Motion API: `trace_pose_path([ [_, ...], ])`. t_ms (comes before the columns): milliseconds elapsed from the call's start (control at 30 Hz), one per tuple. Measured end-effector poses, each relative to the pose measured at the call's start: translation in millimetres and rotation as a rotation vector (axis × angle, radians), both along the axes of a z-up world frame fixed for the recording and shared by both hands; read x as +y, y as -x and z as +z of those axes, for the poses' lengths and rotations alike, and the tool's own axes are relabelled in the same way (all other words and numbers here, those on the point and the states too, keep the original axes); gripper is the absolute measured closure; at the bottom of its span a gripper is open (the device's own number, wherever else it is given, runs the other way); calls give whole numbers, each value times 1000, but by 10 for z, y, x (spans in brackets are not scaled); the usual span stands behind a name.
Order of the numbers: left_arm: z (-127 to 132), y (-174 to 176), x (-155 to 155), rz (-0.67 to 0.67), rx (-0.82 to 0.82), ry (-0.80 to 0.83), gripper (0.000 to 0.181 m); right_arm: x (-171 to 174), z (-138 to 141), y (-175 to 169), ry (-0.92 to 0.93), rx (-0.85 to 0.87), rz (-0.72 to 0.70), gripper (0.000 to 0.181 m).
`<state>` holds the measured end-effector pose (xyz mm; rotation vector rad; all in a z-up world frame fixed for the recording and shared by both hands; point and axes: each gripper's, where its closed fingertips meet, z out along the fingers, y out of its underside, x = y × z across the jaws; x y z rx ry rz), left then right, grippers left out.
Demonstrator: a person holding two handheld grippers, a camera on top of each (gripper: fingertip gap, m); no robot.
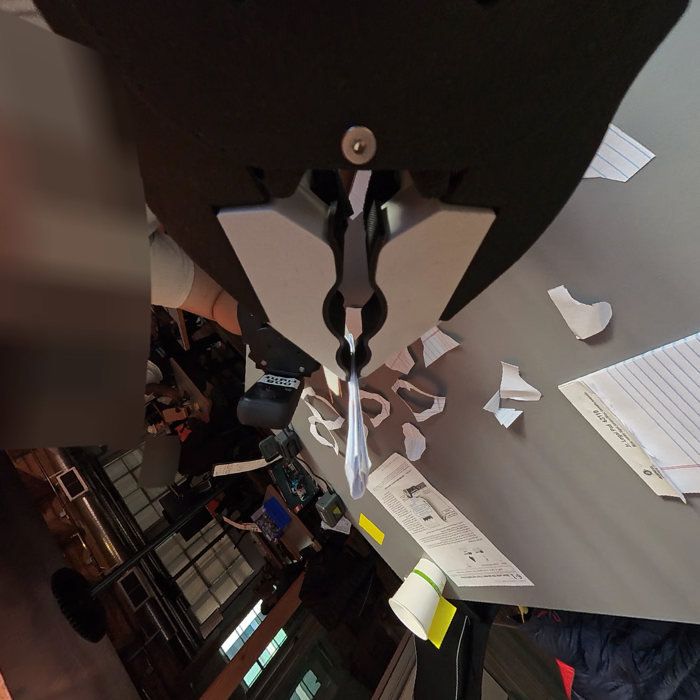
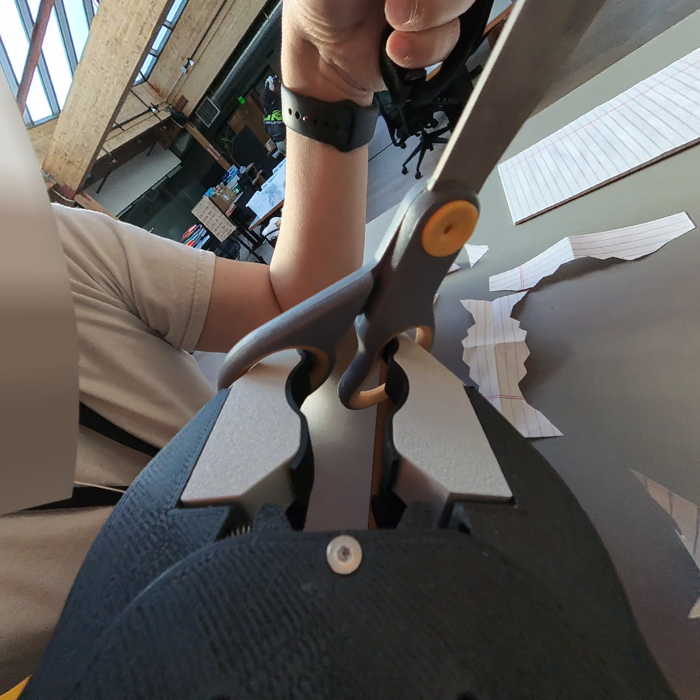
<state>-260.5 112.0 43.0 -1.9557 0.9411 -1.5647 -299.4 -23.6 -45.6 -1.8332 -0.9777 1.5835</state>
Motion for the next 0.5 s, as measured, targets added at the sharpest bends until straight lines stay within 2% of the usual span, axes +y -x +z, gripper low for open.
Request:
trace_pose_path([
  [500, 14, -12, 11, 6, -10, 2, 181, 42, -22, -29, 12, -11, -23, 148],
])
